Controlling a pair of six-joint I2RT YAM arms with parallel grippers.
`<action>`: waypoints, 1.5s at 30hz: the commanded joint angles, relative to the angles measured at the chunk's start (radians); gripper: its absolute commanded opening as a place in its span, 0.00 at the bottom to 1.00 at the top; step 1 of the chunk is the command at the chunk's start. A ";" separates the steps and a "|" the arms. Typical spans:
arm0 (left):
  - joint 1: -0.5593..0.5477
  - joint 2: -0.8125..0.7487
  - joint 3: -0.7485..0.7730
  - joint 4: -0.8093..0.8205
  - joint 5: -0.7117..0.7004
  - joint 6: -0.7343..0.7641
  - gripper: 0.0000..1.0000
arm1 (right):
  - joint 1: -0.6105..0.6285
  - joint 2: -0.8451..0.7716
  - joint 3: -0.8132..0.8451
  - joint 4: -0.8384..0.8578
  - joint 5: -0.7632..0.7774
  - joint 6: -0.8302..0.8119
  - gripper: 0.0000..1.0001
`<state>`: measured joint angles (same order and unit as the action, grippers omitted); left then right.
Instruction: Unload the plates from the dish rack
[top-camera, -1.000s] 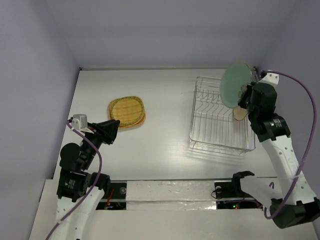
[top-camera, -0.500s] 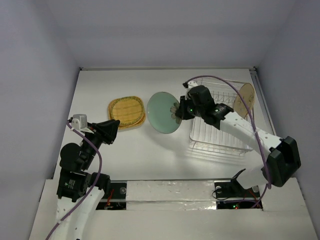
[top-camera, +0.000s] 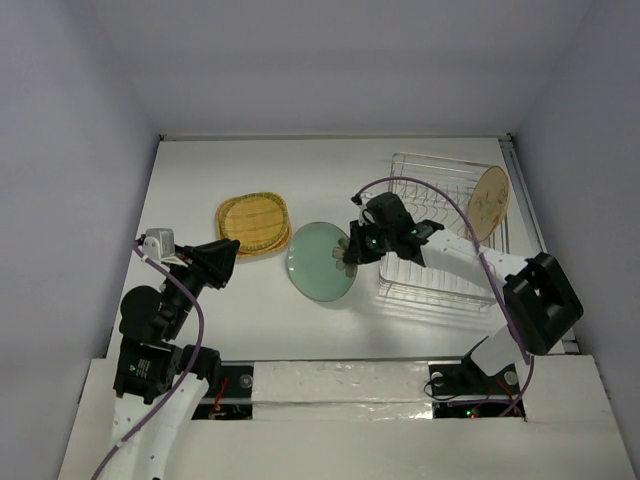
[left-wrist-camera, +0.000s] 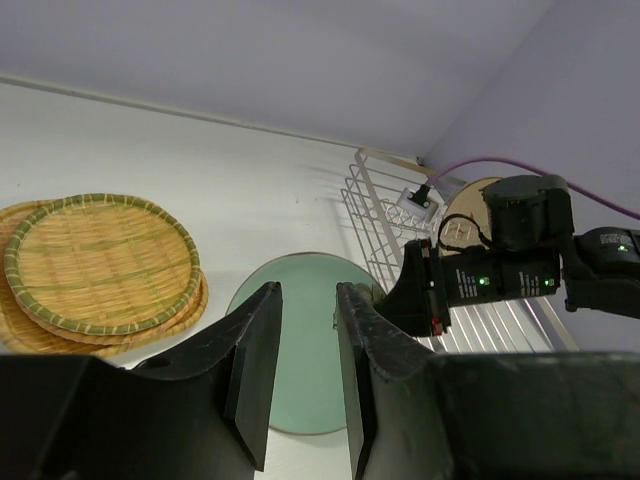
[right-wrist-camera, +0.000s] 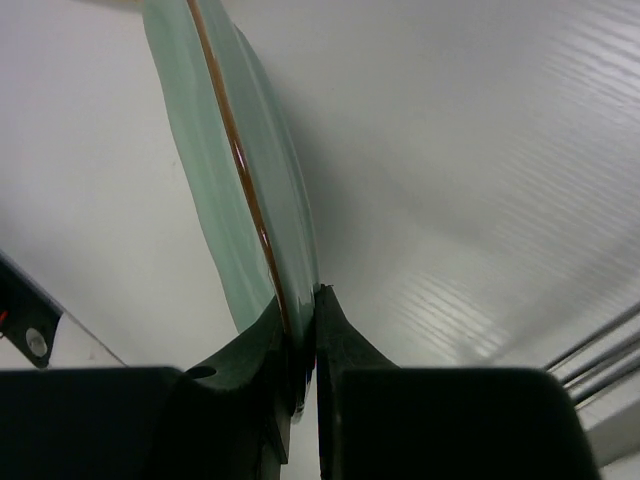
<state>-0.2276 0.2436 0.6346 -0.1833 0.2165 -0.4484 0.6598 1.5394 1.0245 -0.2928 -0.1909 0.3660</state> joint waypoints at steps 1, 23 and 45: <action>0.004 0.005 -0.001 0.050 0.006 0.001 0.26 | 0.017 -0.012 -0.023 0.139 -0.059 -0.018 0.00; 0.004 0.000 0.004 0.044 0.000 0.001 0.26 | 0.047 0.113 -0.007 0.014 0.292 -0.016 0.67; 0.004 -0.015 0.002 0.045 0.000 0.001 0.26 | 0.058 -0.373 0.010 0.032 0.615 0.109 0.03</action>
<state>-0.2272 0.2432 0.6346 -0.1837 0.2161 -0.4484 0.7456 1.2373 1.0077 -0.2821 0.2066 0.4244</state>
